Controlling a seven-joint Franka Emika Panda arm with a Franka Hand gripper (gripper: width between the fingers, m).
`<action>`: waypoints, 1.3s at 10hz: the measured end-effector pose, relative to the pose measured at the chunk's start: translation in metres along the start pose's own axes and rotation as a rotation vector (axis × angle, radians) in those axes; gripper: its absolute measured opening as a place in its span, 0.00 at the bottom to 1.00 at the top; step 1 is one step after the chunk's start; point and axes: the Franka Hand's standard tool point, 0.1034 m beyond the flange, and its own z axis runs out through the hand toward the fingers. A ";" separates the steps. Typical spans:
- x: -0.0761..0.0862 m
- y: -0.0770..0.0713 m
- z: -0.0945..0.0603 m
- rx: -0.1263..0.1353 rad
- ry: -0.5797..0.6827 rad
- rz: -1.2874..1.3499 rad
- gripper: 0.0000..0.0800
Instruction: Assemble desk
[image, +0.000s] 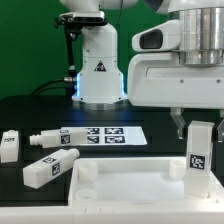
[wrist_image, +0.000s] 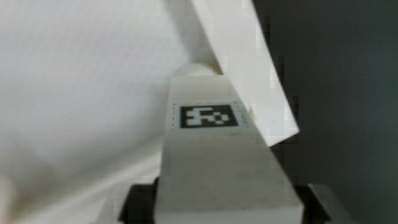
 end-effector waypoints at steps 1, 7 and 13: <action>-0.001 0.000 0.000 -0.002 -0.007 0.160 0.36; 0.003 0.000 0.000 0.053 -0.069 0.826 0.36; 0.001 -0.005 -0.002 0.083 -0.051 0.242 0.80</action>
Offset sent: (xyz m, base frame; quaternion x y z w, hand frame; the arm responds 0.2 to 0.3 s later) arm 0.0000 0.0000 0.0000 0.0000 0.0000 0.1938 0.9810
